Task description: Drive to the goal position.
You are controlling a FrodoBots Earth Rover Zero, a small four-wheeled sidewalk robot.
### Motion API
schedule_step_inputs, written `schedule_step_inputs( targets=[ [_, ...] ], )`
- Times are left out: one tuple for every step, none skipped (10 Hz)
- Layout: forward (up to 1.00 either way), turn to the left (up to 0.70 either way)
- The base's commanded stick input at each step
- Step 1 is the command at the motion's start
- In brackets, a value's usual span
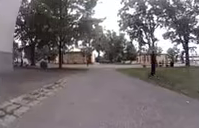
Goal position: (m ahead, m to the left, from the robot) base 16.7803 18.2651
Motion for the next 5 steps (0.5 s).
schedule_step_inputs(
  targets=[
    [0.60,0.00],
    [0.60,0.00],
    [0.60,0.00],
    [0.60,0.00],
    [0.60,0.00]
  ],
)
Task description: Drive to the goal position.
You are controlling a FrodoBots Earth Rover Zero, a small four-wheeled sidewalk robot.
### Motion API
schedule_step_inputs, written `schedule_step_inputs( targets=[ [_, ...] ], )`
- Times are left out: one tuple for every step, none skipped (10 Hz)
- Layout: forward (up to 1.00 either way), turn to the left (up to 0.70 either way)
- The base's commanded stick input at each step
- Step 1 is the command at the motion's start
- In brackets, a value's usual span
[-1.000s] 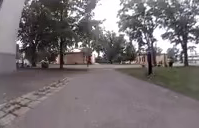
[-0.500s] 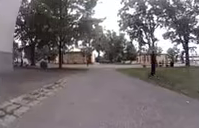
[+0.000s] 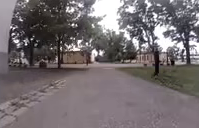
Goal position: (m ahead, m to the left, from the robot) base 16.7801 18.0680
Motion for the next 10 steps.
schedule_step_inputs(
  targets=[
    [0.60,0.00],
    [0.60,0.00],
    [0.60,0.00],
    [0.60,0.00],
    [0.60,0.00],
    [0.60,0.00],
    [0.60,0.00],
    [0.60,0.00],
    [0.60,0.00],
    [0.60,0.00]
  ],
)
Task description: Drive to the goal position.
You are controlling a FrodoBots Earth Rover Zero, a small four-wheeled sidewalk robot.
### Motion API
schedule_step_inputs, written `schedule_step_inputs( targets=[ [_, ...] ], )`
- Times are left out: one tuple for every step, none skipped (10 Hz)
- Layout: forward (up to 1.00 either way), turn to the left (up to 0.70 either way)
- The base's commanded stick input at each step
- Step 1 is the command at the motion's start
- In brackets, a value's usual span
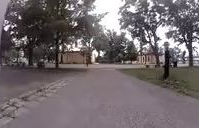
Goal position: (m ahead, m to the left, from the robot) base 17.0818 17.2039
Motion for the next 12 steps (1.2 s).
schedule_step_inputs(
  targets=[
    [0.60,0.00],
    [0.60,0.00],
    [0.60,0.00],
    [0.60,0.00],
    [0.60,0.00],
    [0.60,0.00],
    [0.60,0.00],
    [0.60,0.00],
    [0.60,-0.07],
    [0.60,-0.15],
    [0.60,-0.15],
    [0.60,-0.15]
  ],
)
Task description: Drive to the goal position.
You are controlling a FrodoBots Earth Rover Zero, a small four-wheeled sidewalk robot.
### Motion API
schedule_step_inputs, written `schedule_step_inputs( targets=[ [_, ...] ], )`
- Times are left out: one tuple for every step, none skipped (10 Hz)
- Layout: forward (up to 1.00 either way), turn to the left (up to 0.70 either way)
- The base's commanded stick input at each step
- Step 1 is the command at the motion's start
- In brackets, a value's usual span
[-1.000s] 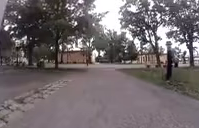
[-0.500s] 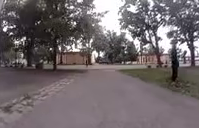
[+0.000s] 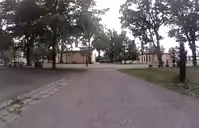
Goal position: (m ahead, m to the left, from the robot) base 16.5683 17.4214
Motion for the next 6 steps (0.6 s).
schedule_step_inputs(
  targets=[
    [0.60,-0.15],
    [0.60,-0.08],
    [0.60,0.00],
    [0.60,0.00],
    [0.60,0.00],
    [0.60,0.00]
  ],
)
